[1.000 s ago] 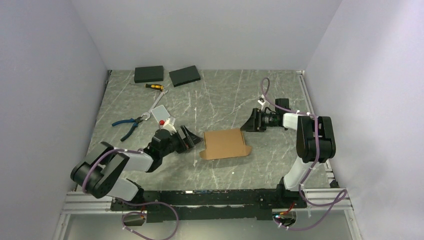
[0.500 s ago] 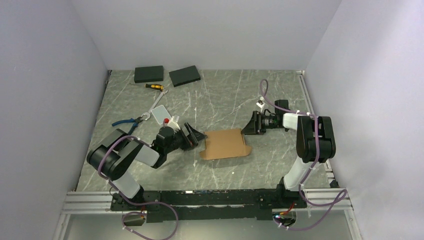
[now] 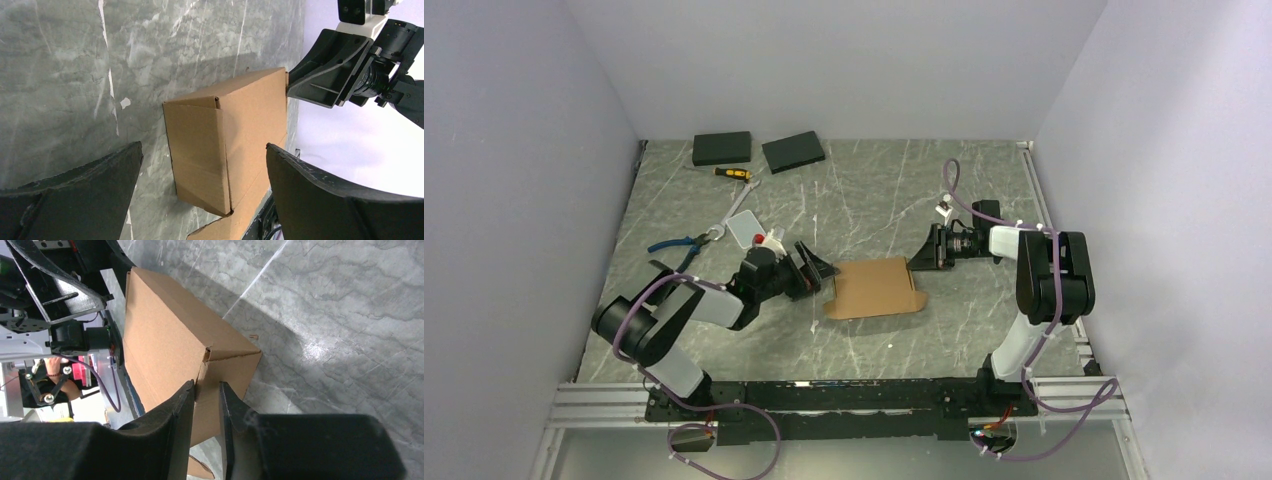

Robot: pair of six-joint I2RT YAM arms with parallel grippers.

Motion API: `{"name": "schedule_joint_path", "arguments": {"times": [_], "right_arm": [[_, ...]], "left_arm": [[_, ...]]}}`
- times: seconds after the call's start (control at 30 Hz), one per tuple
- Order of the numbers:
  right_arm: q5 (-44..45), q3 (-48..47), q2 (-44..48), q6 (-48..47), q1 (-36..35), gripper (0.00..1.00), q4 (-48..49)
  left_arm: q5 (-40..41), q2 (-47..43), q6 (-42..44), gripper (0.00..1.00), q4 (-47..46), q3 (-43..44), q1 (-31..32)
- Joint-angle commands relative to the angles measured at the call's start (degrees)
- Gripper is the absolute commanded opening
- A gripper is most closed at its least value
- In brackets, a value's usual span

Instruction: Fold the paper box

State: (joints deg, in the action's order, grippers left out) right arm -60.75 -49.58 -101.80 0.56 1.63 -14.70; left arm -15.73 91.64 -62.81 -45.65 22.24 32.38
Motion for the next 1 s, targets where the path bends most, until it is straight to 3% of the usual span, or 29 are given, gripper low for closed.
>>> {"name": "schedule_joint_path", "arguments": {"times": [0.0,0.4,0.67,0.73,0.97], "right_arm": [[2.5,-1.0,-1.5,-0.6,0.5,0.25,0.1],[3.2,-0.9,-2.3,0.9,2.8,0.20,-0.1],[2.6,-0.9,-2.5,0.8,2.8,0.20,0.0],[2.5,-1.0,-2.6,0.8,2.8,0.20,0.0],[2.4,-1.0,-1.9,0.5,2.8,0.21,0.1]], "left_arm": [[-2.2,0.6,-1.6,0.99,-0.8,-0.7,0.2],[-2.3,1.4,-3.3,1.00,-0.3,0.6,1.5],[-4.0,5.1,-5.5,0.99,-5.1,2.6,2.6],[-4.5,6.6,-6.2,0.95,-7.0,2.9,2.9],[-5.4,10.7,-9.2,0.66,-11.1,4.2,2.8]]}}
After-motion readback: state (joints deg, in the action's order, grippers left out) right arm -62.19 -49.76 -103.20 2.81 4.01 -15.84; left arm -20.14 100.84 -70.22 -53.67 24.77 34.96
